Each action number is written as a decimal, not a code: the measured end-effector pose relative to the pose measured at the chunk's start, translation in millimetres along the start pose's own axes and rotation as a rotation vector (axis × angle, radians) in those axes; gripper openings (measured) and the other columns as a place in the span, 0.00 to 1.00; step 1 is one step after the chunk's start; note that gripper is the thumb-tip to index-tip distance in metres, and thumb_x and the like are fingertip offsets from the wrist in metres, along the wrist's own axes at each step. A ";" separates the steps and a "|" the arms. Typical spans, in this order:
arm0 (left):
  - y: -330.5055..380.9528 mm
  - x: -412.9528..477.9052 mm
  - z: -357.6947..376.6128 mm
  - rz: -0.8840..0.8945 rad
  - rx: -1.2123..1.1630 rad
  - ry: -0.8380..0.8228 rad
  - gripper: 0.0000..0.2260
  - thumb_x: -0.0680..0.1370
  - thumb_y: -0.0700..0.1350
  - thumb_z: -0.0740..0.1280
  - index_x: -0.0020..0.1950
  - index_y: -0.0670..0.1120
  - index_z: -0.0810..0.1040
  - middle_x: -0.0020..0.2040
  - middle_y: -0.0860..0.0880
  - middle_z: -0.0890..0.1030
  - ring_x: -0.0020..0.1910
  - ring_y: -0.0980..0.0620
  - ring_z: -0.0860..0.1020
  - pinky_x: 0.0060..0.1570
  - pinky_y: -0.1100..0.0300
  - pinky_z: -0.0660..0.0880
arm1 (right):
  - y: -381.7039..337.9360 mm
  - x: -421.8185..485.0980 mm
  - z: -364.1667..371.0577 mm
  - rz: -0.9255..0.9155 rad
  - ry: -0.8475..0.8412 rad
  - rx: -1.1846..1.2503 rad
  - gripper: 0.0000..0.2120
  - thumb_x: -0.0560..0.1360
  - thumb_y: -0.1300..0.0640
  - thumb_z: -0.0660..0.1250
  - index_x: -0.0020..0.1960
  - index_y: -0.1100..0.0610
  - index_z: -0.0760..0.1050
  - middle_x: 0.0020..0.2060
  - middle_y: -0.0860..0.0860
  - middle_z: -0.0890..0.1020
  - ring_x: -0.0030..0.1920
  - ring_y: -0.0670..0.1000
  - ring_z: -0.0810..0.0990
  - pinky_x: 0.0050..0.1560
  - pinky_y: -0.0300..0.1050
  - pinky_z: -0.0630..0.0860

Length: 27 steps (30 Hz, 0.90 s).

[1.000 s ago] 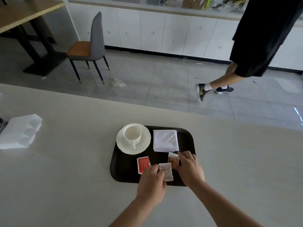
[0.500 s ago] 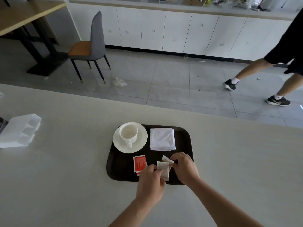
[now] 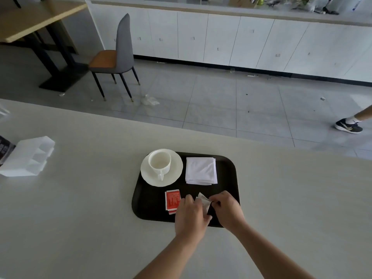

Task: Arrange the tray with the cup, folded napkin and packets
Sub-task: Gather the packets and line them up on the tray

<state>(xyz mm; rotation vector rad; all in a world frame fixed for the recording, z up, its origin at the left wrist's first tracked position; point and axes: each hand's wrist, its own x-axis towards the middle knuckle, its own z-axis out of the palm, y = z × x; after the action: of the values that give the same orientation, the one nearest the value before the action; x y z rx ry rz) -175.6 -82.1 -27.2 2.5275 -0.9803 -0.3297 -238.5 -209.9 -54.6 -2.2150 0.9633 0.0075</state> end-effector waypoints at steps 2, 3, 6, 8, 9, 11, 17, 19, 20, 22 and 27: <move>1.2 1.4 -0.4 -0.013 0.001 0.002 0.10 0.74 0.49 0.70 0.53 0.49 0.77 0.48 0.50 0.74 0.49 0.51 0.73 0.48 0.60 0.72 | -1.3 1.9 0.2 0.000 0.001 -0.014 0.11 0.78 0.61 0.64 0.56 0.52 0.82 0.51 0.49 0.80 0.50 0.50 0.80 0.46 0.40 0.73; 0.7 1.6 -0.3 -0.020 -0.009 0.002 0.08 0.74 0.47 0.69 0.52 0.48 0.77 0.47 0.50 0.74 0.48 0.51 0.73 0.47 0.60 0.72 | -1.5 3.1 -0.4 0.006 0.016 -0.008 0.11 0.78 0.60 0.65 0.57 0.52 0.82 0.52 0.49 0.81 0.50 0.50 0.80 0.46 0.39 0.73; -1.3 0.6 0.9 -0.031 -0.046 -0.004 0.05 0.74 0.43 0.67 0.49 0.47 0.78 0.46 0.50 0.74 0.47 0.51 0.73 0.45 0.60 0.73 | -3.5 5.9 -2.7 0.025 0.043 0.015 0.08 0.77 0.58 0.67 0.53 0.51 0.82 0.49 0.48 0.82 0.48 0.49 0.80 0.46 0.40 0.74; -2.8 -0.1 0.9 -0.034 -0.064 0.004 0.04 0.74 0.44 0.66 0.47 0.48 0.78 0.44 0.50 0.75 0.45 0.52 0.72 0.42 0.62 0.70 | -5.7 6.3 -1.4 0.026 0.005 -0.025 0.06 0.76 0.57 0.67 0.47 0.49 0.82 0.46 0.47 0.82 0.45 0.48 0.80 0.44 0.43 0.76; -3.6 0.0 0.2 -0.039 -0.077 0.013 0.03 0.75 0.45 0.66 0.45 0.47 0.78 0.43 0.51 0.75 0.44 0.53 0.72 0.41 0.62 0.69 | -6.7 6.4 -1.0 0.032 -0.009 -0.037 0.06 0.76 0.57 0.67 0.46 0.49 0.82 0.44 0.46 0.83 0.45 0.48 0.80 0.43 0.43 0.76; -5.7 0.0 -1.6 -0.055 -0.110 0.029 0.06 0.76 0.48 0.66 0.42 0.47 0.78 0.42 0.51 0.76 0.41 0.54 0.73 0.38 0.62 0.67 | -6.5 6.3 -1.7 0.054 -0.008 -0.011 0.06 0.77 0.58 0.66 0.48 0.50 0.81 0.45 0.46 0.83 0.45 0.48 0.80 0.43 0.43 0.75; -13.9 2.6 -6.7 -0.239 -0.385 0.071 0.07 0.79 0.44 0.64 0.52 0.49 0.82 0.44 0.54 0.84 0.40 0.58 0.79 0.35 0.69 0.71 | 3.2 -8.7 -5.3 0.068 0.090 0.117 0.08 0.77 0.57 0.67 0.54 0.50 0.80 0.47 0.44 0.81 0.45 0.43 0.77 0.38 0.31 0.68; -15.6 5.8 -8.3 -0.358 -0.565 0.032 0.10 0.79 0.40 0.63 0.53 0.48 0.82 0.44 0.53 0.85 0.42 0.56 0.81 0.40 0.62 0.78 | 2.7 -13.5 -6.0 0.077 0.104 0.159 0.07 0.77 0.55 0.67 0.54 0.49 0.80 0.45 0.41 0.81 0.44 0.40 0.77 0.38 0.31 0.69; -16.1 7.4 -9.1 -0.424 -0.695 -0.002 0.11 0.79 0.38 0.62 0.53 0.47 0.83 0.43 0.52 0.85 0.42 0.54 0.83 0.41 0.57 0.81 | 0.8 -14.7 -6.2 0.085 0.097 0.195 0.07 0.77 0.54 0.67 0.55 0.48 0.80 0.44 0.40 0.81 0.44 0.40 0.78 0.38 0.31 0.69; -14.7 8.6 -10.2 -0.525 -0.934 -0.069 0.12 0.78 0.35 0.62 0.53 0.45 0.83 0.41 0.50 0.86 0.40 0.52 0.84 0.37 0.56 0.82 | -5.7 -15.4 -6.2 0.115 0.049 0.300 0.09 0.77 0.53 0.68 0.58 0.48 0.79 0.42 0.41 0.82 0.42 0.42 0.79 0.39 0.34 0.72; -10.9 13.3 -8.0 -0.492 -0.971 -0.076 0.11 0.77 0.34 0.65 0.55 0.45 0.82 0.43 0.48 0.85 0.40 0.51 0.85 0.37 0.55 0.82 | -17.5 -13.1 -5.4 0.194 -0.010 0.477 0.12 0.74 0.62 0.71 0.53 0.48 0.78 0.39 0.49 0.84 0.32 0.47 0.81 0.29 0.43 0.78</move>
<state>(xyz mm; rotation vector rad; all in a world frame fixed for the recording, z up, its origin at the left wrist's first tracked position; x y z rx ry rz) -156.7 -81.6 -25.9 1.7929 -0.0975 -0.8125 -238.1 -196.6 -36.4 -1.6810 1.0469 -0.1107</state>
